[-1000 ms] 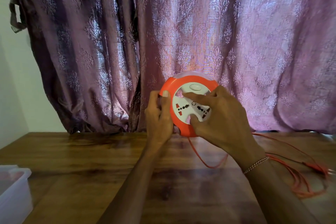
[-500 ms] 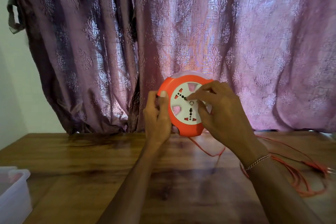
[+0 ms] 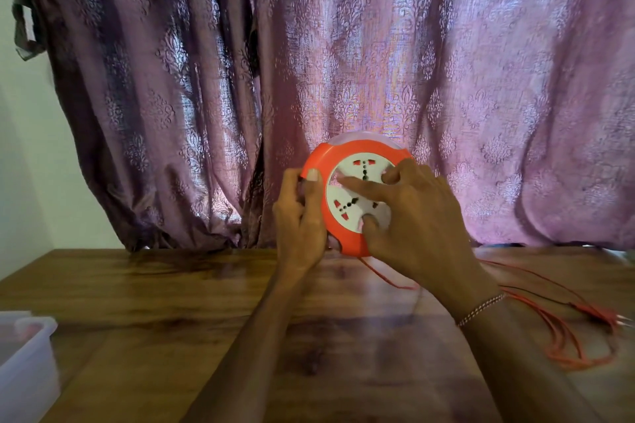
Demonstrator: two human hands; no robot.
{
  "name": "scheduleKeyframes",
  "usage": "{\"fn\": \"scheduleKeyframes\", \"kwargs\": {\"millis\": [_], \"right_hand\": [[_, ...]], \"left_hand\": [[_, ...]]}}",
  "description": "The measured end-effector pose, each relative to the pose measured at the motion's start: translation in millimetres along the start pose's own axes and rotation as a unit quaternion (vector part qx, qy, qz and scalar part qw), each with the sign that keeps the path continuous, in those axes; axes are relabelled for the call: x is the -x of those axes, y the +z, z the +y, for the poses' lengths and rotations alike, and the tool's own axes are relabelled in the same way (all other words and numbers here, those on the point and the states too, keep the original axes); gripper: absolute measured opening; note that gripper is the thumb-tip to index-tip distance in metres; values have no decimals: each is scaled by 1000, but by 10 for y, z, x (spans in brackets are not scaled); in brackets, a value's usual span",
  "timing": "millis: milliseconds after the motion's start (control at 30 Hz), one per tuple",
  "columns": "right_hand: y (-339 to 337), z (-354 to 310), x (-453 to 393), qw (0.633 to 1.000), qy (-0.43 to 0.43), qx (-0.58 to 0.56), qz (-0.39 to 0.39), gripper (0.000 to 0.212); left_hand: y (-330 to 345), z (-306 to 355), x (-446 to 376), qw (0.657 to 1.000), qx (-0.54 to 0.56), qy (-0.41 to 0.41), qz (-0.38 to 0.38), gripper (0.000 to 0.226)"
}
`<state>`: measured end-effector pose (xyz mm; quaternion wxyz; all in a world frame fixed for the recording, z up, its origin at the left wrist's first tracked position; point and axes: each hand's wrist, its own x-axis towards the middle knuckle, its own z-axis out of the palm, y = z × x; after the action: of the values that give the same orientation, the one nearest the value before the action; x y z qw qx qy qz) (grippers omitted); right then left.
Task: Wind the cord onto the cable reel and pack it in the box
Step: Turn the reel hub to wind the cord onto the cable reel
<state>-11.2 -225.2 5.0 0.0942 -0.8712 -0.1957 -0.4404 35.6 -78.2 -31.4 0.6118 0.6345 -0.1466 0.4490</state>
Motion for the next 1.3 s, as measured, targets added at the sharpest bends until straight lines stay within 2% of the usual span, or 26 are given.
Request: {"fn": "scheduleKeyframes", "kwargs": {"millis": [100, 200, 300, 433, 533, 633, 700, 800, 900, 1033, 1200, 1300], "right_hand": [[35, -38, -4, 997, 58, 9, 42, 60], [35, -53, -35, 992, 108, -42, 54, 61], [9, -36, -42, 994, 84, -54, 46, 49], [-35, 41, -57, 994, 24, -91, 57, 30], [-72, 77, -60, 994, -44, -100, 5, 44], [-116, 5, -58, 994, -21, -81, -65, 62], [-136, -66, -41, 995, 1, -70, -73, 68], [-149, -132, -24, 996, 13, -65, -53, 66], [-94, -105, -9, 998, 23, -43, -37, 47], [-8, -80, 12, 998, 48, -36, -14, 60], [57, -97, -14, 992, 106, -68, 30, 64], [59, -102, -35, 991, 107, -64, 51, 63]], "left_hand": [[-14, 11, -9, 1000, 4, 0, 4, 40], [-14, 8, -19, 1000, 5, -4, 8, 35], [-8, 6, -14, 1000, -3, -4, 5, 32], [-25, 9, -20, 1000, 15, -12, 8, 45], [-31, 15, -30, 1000, 23, -16, 13, 50], [-34, 11, -29, 1000, 19, -19, 14, 51], [-34, 7, -25, 1000, 20, -20, 11, 51], [-26, 5, -19, 1000, 19, -19, 11, 50], [-19, 0, -11, 1000, 5, -14, 14, 43], [-19, -3, -5, 1000, -3, -14, 8, 40], [-20, 2, -5, 1000, -4, -9, 7, 47], [-21, -4, -9, 1000, 3, -7, 8, 49]]}}
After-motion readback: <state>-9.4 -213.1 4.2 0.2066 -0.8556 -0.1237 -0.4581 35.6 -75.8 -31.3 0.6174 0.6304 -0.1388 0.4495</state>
